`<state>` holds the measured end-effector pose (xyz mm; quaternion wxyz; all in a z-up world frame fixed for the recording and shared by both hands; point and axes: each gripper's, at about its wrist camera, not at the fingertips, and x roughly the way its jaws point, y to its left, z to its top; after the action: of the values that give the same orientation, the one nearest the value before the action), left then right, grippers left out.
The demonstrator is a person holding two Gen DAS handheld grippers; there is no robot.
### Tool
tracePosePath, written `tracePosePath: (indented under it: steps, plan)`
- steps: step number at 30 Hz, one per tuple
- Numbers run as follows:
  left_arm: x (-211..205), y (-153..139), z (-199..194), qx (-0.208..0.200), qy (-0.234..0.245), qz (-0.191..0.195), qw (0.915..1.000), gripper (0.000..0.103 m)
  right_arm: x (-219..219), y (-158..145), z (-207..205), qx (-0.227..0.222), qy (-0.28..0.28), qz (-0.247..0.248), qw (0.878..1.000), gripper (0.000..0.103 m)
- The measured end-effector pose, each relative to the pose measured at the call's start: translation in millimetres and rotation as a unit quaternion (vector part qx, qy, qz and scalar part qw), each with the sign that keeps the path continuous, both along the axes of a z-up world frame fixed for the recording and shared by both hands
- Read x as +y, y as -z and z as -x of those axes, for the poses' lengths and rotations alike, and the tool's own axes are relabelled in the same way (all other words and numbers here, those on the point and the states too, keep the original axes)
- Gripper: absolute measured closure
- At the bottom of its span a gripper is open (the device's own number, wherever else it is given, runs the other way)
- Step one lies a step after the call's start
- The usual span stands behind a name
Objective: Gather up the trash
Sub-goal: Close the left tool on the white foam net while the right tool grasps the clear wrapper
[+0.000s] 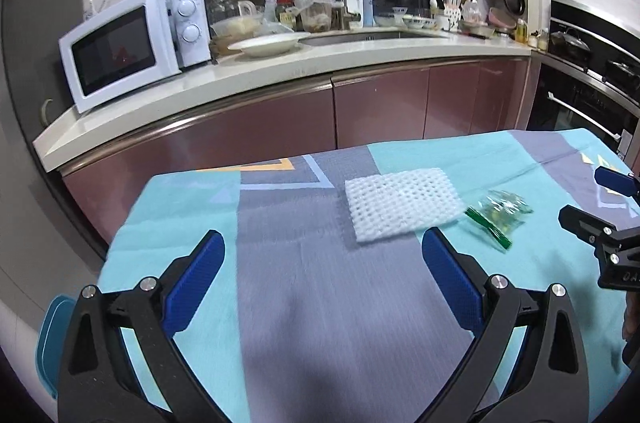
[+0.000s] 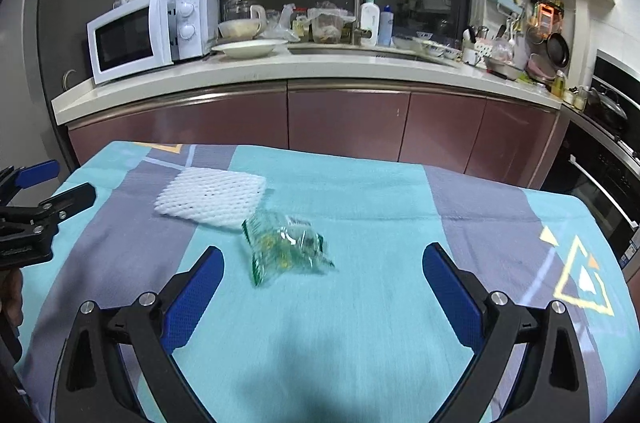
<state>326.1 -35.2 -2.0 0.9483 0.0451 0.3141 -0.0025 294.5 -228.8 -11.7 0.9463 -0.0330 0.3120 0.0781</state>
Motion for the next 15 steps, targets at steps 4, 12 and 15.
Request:
tracePosePath:
  steps: [4, 12, 15]
  plan:
    - [-9.1, 18.4, -41.6, 0.034, 0.01, 0.008, 0.9993, 0.006, 5.7, 6.3, -21.6, 0.017, -0.01, 0.007, 1.0, 0.007]
    - [-30.4, 60.3, -107.6, 0.101, 0.032, 0.017, 0.9942, 0.006, 19.4, 18.6, -46.3, 0.048, -0.048, 0.008, 0.998, 0.007]
    - [-36.8, 71.6, -121.8, 0.113, 0.034, 0.018, 0.9928, 0.006, 23.1, 21.8, -52.9, 0.055, -0.055, 0.014, 0.997, 0.007]
